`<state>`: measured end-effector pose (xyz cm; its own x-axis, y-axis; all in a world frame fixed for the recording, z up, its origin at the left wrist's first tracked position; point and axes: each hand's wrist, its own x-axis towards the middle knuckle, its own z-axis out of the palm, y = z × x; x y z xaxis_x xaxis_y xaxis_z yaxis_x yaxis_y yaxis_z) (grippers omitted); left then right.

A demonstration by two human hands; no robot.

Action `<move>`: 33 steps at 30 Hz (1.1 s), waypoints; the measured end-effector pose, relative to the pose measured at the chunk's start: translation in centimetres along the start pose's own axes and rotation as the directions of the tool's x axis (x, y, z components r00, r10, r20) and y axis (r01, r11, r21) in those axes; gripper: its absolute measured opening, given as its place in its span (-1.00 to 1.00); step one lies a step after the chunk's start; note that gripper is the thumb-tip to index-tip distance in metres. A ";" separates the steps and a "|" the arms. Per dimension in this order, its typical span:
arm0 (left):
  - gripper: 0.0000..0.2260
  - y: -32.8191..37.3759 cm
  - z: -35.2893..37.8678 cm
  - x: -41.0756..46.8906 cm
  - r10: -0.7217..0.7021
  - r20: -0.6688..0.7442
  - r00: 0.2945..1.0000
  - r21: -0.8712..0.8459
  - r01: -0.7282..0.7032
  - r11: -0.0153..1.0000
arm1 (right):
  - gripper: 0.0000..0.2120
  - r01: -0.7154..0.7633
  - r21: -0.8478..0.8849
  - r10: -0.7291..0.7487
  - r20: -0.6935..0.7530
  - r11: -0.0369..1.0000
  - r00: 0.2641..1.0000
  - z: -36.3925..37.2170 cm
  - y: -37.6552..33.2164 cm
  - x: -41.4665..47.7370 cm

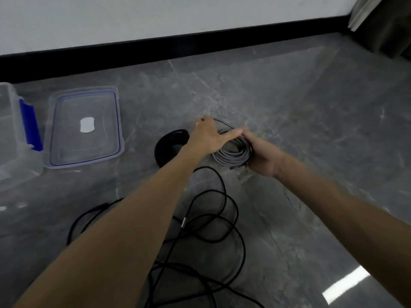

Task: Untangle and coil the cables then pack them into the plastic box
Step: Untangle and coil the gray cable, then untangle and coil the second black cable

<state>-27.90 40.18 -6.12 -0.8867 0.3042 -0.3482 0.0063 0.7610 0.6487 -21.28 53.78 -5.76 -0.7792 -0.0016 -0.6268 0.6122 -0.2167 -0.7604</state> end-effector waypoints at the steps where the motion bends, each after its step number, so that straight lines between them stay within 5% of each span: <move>1: 0.00 0.1 0.2 0.6 -0.034 -0.020 0.999 0.031 0.034 0.999 | -0.58 0.012 0.000 -0.012 0.016 1.000 1.000 -0.2 -0.3 0.3; 6: -0.08 -0.3 0.4 2.2 -0.113 -0.040 0.993 0.433 0.119 0.893 | -0.68 0.026 -0.023 -0.027 -0.030 0.999 0.999 -1.0 -0.6 2.4; 9: -0.10 -0.8 0.6 1.6 -0.115 0.008 0.993 0.557 0.091 0.826 | -0.96 0.063 -0.067 -0.071 -0.127 0.996 0.989 -1.0 0.3 3.2; 13: -0.25 -1.4 1.1 0.4 -0.015 -0.022 1.000 0.674 0.026 0.738 | -0.88 0.159 -0.060 -0.167 -0.185 0.985 0.968 -0.2 1.1 3.5; 17: -0.46 -3.4 1.7 0.2 0.254 -0.101 0.962 0.677 -0.121 0.726 | -0.82 0.223 -0.280 -0.296 -0.255 0.934 0.920 0.9 1.2 4.4; 19: -0.50 -4.4 2.2 -0.3 0.367 -0.074 0.927 0.654 -0.233 0.719 | -0.79 0.217 -0.507 -0.374 -0.232 0.834 0.898 1.3 1.7 5.1; 21: -0.49 -5.2 2.8 -1.2 0.413 -0.037 0.910 0.662 -0.287 0.693 | -0.53 0.120 -0.730 -0.395 -0.217 0.673 0.893 1.2 2.5 5.4; 24: -0.51 -6.1 2.8 -2.4 0.438 -0.054 0.898 0.640 -0.306 0.705 | -0.32 0.063 -0.866 -0.473 -0.209 0.496 0.856 0.8 3.2 4.8; 29: -0.59 -7.4 0.2 -4.9 0.479 -0.068 0.875 0.574 -0.358 0.736 | -0.37 0.070 -0.990 -0.647 -0.025 0.120 0.762 1.8 2.1 2.8; 33: -0.63 -8.9 -2.6 -7.6 0.455 -0.061 0.888 0.514 -0.363 0.777 | -0.49 0.216 -0.971 -0.614 0.232 -0.102 0.754 5.3 1.5 0.4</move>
<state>-22.40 29.63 -7.45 -0.8129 0.5818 0.0271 0.5644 0.7754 0.2832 -21.42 48.28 -6.23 -0.9949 -0.0949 0.0336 -0.1000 0.9697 -0.2228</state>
